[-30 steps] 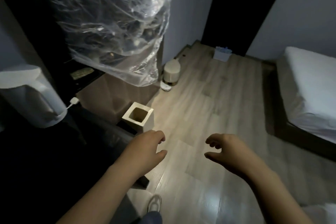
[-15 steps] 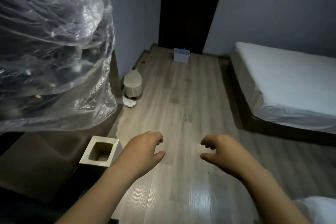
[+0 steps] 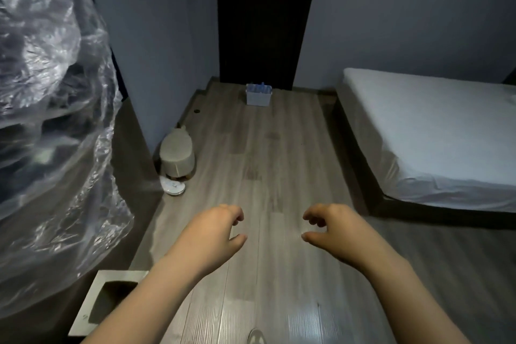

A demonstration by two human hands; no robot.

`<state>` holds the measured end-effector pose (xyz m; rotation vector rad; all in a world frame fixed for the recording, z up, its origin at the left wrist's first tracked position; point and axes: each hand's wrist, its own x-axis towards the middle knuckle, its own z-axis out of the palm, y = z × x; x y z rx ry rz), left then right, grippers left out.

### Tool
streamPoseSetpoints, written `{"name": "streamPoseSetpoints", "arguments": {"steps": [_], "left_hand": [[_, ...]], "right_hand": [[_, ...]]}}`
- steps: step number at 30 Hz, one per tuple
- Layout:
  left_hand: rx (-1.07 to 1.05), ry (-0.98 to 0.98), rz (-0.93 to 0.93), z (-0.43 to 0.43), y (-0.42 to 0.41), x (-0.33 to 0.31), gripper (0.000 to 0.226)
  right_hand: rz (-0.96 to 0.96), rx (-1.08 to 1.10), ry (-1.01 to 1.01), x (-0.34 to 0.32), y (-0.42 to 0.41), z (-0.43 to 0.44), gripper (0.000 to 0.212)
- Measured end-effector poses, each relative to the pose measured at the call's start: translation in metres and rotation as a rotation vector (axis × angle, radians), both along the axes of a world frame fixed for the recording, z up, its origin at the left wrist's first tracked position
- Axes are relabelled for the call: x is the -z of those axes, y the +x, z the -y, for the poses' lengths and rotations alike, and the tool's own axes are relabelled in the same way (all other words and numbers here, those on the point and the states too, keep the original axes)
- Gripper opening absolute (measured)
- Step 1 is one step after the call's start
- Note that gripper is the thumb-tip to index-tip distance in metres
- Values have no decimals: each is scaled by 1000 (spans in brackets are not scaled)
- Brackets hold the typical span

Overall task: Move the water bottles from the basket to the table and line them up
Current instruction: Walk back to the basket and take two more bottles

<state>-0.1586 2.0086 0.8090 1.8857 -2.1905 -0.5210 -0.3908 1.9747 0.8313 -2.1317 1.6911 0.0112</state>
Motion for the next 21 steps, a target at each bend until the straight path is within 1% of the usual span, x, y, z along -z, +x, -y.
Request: {"name": "streamPoseSetpoints", "arguments": {"steps": [6,11,21], "left_hand": [[-36,-19,21,106,-23,-11,33],[-63,-20,27,181,-26,-12,33],[-59,-24,19,352,-7,-3,31]], "right_hand": [[17,-15,16,-7,-18,111,45],[25,-30,2,-10,-24,192,44],[41,-23,-22,-3,-1,358,45]]}}
